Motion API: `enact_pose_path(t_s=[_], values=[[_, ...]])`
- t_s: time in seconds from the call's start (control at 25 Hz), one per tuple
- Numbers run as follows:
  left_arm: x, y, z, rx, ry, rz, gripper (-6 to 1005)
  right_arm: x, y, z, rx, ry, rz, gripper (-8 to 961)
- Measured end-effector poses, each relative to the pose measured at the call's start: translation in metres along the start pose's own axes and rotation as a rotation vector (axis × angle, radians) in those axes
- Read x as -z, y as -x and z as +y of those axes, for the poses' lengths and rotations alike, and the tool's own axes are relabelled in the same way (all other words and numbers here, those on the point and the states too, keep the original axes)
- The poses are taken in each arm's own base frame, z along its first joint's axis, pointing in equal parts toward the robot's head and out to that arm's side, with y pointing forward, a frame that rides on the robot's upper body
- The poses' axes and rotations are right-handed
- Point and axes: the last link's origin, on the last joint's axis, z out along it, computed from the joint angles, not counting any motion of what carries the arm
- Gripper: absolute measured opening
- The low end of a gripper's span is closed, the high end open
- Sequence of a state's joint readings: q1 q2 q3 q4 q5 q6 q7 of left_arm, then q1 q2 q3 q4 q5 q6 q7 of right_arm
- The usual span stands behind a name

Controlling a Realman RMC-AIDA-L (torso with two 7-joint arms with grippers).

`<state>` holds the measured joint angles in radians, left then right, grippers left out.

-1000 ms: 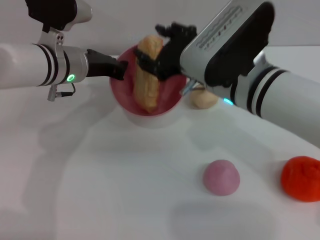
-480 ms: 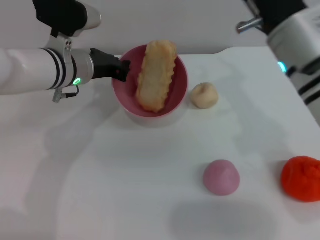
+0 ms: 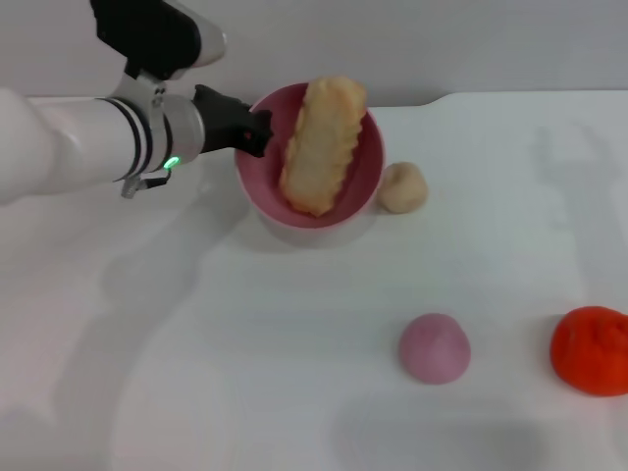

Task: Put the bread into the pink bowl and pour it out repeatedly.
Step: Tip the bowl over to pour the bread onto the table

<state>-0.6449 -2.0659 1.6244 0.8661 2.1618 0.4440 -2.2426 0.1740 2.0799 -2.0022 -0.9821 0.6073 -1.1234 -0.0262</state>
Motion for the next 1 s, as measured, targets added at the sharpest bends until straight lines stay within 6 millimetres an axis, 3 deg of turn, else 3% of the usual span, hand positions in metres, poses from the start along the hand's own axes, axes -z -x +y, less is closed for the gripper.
enact_pose_path(t_s=[0.4, 0.72, 1.0], values=[[-0.005, -0.013, 0.015, -0.133, -0.043, 0.074, 43, 0.037, 0.023, -0.063, 0.095, -0.204, -0.112, 633], [-0.008, -0.009, 0.03, -0.367, -0.098, 0.125, 43, 0.051, 0.032, -0.08, 0.128, -0.268, -0.137, 633], [-0.007, 0.001, 0.042, -0.622, -0.115, 0.129, 43, 0.054, 0.036, -0.081, 0.122, -0.275, -0.157, 634]])
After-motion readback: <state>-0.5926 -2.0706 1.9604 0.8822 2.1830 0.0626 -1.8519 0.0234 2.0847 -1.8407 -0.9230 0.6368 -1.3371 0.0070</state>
